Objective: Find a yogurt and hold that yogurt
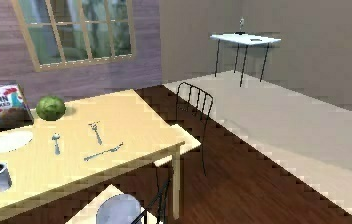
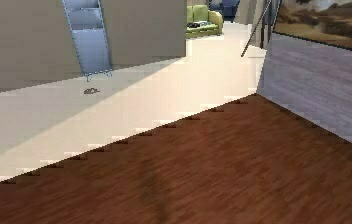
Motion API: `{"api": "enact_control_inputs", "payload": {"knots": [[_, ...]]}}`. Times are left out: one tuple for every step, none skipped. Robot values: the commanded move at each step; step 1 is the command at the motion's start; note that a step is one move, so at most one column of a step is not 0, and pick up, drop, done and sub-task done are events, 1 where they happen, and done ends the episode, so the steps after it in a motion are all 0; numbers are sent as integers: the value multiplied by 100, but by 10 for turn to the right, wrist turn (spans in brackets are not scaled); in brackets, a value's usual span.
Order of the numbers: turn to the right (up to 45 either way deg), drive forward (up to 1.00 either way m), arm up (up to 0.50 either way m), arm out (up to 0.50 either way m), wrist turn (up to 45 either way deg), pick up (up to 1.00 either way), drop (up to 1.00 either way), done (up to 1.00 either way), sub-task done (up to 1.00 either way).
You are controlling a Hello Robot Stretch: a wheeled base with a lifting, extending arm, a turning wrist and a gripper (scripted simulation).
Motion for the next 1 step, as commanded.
{"api": "enact_control_inputs", "payload": {"knots": [[210, 0, 0, 0, 0, 0, 0, 0, 0]]}}
